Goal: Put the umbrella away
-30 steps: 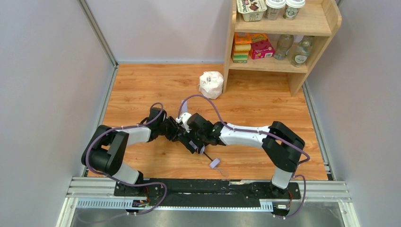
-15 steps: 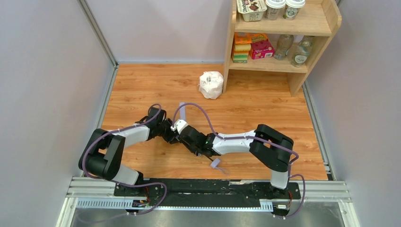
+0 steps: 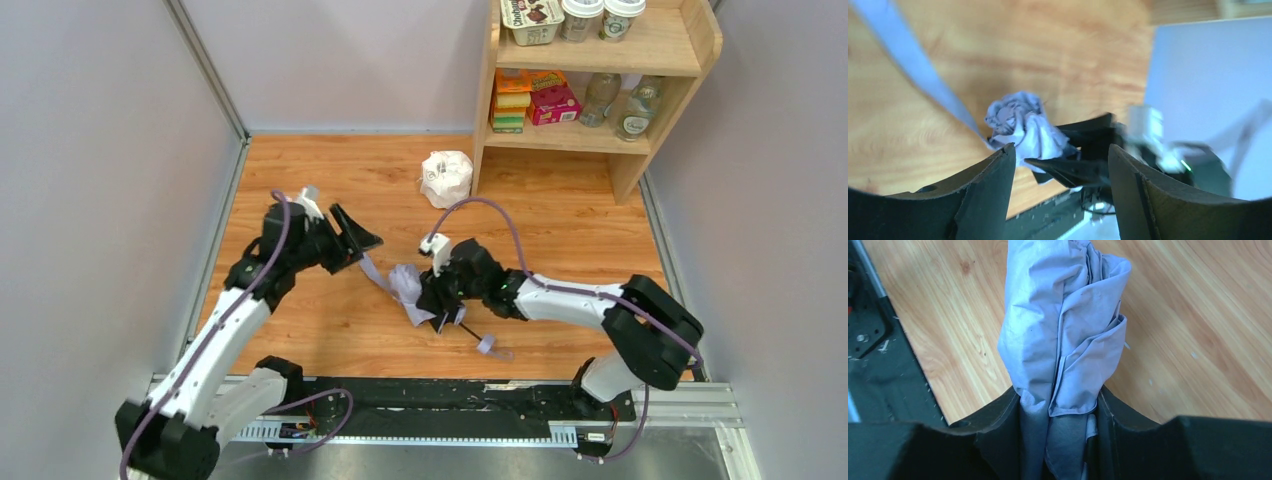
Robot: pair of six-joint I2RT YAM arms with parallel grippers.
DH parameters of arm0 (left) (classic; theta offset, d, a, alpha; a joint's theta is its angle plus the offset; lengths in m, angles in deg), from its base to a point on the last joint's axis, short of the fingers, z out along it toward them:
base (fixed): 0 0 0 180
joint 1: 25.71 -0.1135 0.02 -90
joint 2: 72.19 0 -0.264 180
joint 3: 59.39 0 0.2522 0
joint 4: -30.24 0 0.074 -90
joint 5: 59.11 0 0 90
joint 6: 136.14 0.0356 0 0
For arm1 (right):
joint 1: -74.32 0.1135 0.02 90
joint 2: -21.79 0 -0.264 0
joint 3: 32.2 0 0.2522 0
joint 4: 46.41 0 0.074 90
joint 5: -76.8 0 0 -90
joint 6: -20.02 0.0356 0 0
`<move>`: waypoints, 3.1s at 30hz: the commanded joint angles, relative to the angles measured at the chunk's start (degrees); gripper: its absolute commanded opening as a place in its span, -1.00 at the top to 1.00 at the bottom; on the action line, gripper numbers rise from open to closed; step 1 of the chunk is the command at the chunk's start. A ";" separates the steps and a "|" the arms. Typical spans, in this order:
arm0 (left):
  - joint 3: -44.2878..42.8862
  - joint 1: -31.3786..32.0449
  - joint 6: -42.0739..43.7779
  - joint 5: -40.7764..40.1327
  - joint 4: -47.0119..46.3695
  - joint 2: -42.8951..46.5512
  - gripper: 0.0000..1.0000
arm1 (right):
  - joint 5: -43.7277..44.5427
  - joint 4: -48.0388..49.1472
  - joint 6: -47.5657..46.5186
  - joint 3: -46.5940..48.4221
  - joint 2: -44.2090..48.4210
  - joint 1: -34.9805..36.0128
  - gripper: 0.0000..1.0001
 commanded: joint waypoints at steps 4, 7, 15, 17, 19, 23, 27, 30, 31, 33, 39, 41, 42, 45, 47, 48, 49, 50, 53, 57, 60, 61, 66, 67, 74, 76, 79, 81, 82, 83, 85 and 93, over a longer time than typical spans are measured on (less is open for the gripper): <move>-8.79 -0.68 18.09 -4.24 0.73 18.90 -0.49 | -24.34 1.08 8.96 -2.71 14.36 -11.77 1.00; -8.27 -0.68 20.82 4.08 -2.96 19.88 -0.51 | -30.25 0.47 11.60 -1.83 18.41 -15.29 1.00; -2.64 0.72 20.11 20.81 -15.10 16.28 -0.52 | -39.57 -2.08 18.10 3.44 24.39 -21.54 1.00; -2.90 2.30 22.75 20.91 -13.35 15.14 -0.53 | -40.72 -2.43 20.04 4.67 25.62 -22.07 1.00; -2.64 4.76 24.34 20.91 -12.30 13.38 -0.53 | -42.82 -3.13 21.27 5.73 26.50 -22.60 1.00; -0.18 9.06 24.78 21.78 -16.41 10.13 -0.53 | -44.67 -4.54 23.38 7.57 28.00 -23.04 1.00; 0.35 10.92 27.67 19.32 -15.63 7.31 -0.54 | -47.31 -5.33 25.40 9.42 28.70 -23.39 1.00; 0.70 10.92 28.56 20.11 -15.28 6.52 -0.44 | -48.89 -7.09 25.84 11.26 29.23 -24.09 1.00; 0.79 11.01 28.82 20.11 -14.84 6.61 -0.33 | -49.33 -7.18 26.80 11.53 29.32 -24.35 1.00; 1.05 11.01 29.52 18.98 -13.97 6.17 -0.12 | -50.82 -7.09 28.47 12.76 28.97 -24.53 1.00; 4.21 12.14 27.16 23.27 -20.44 5.81 1.00 | -52.67 -9.03 33.92 16.19 27.30 -26.02 1.00; 6.93 13.72 24.27 26.16 -25.27 6.34 1.00 | -52.06 -8.85 34.72 16.89 26.69 -26.64 1.00; 9.29 14.60 22.60 27.48 -29.82 6.52 1.00 | -52.58 -7.89 35.59 16.89 26.25 -26.82 1.00; 12.30 15.23 21.34 25.76 -32.26 7.66 1.00 | -54.16 -0.26 41.03 16.28 25.45 -26.99 1.00; 11.43 15.23 23.89 23.90 -27.61 7.40 1.00 | -54.96 -0.93 42.54 16.54 25.36 -26.91 1.00; 10.81 15.23 24.68 23.11 -25.93 7.14 1.00 | -55.48 -0.76 43.33 16.45 25.36 -26.99 1.00; 9.85 15.23 25.82 20.93 -23.13 6.61 1.00 | -56.27 1.67 45.69 15.67 25.62 -26.99 1.00; 9.15 15.31 26.62 19.77 -20.66 6.17 1.00 | -56.63 5.09 50.49 14.27 26.24 -26.99 1.00; 7.04 15.23 27.59 15.20 -19.59 2.49 1.00 | -57.51 22.30 66.58 10.14 26.16 -26.99 1.00; 5.80 15.23 26.10 10.02 -20.90 -1.65 1.00 | -57.16 20.38 66.05 10.99 26.41 -27.08 1.00; 3.52 15.23 25.05 3.71 -16.45 -2.36 0.65 | -55.85 4.75 53.76 15.20 26.86 -27.26 1.00; 3.25 15.23 24.78 2.98 -15.99 -1.66 0.55 | -54.27 -4.54 46.31 17.57 26.86 -27.43 1.00; 1.59 15.23 22.76 -9.74 -5.38 7.20 -0.45 | -49.43 -21.24 31.05 21.20 24.66 -30.06 1.00; 1.32 15.23 22.84 -11.42 -3.17 8.35 -0.45 | -46.81 -23.33 27.81 21.46 24.40 -30.50 1.00; -0.88 15.14 20.74 -21.37 11.35 20.39 -0.47 | -12.32 -48.91 -1.90 30.60 22.99 -30.60 1.00; -0.45 15.23 20.30 -20.67 11.09 21.90 -0.47 | 2.79 -50.68 -7.01 31.22 22.64 -30.60 1.00; -0.18 15.23 19.16 -17.78 10.48 21.99 -0.46 | 19.52 -53.58 -14.21 33.58 21.59 -30.68 1.00; -0.18 15.23 18.63 -15.76 9.60 21.73 -0.45 | 27.45 -54.72 -18.43 35.43 20.62 -30.60 1.00; -0.18 15.23 18.45 -15.22 9.33 21.81 -0.45 | 30.27 -54.55 -20.45 35.79 20.27 -30.08 1.00; 0.08 15.23 18.02 -14.17 8.55 21.90 -0.45 | 33.60 -54.12 -22.91 35.53 20.01 -28.94 1.00; 0.17 15.23 17.49 -13.55 8.36 22.42 -0.45 | 39.06 -53.67 -26.61 34.57 17.73 -25.69 1.00; 1.31 15.23 14.50 -15.39 12.40 28.57 -0.43 | 53.40 -26.31 -36.28 14.19 10.35 -9.70 1.00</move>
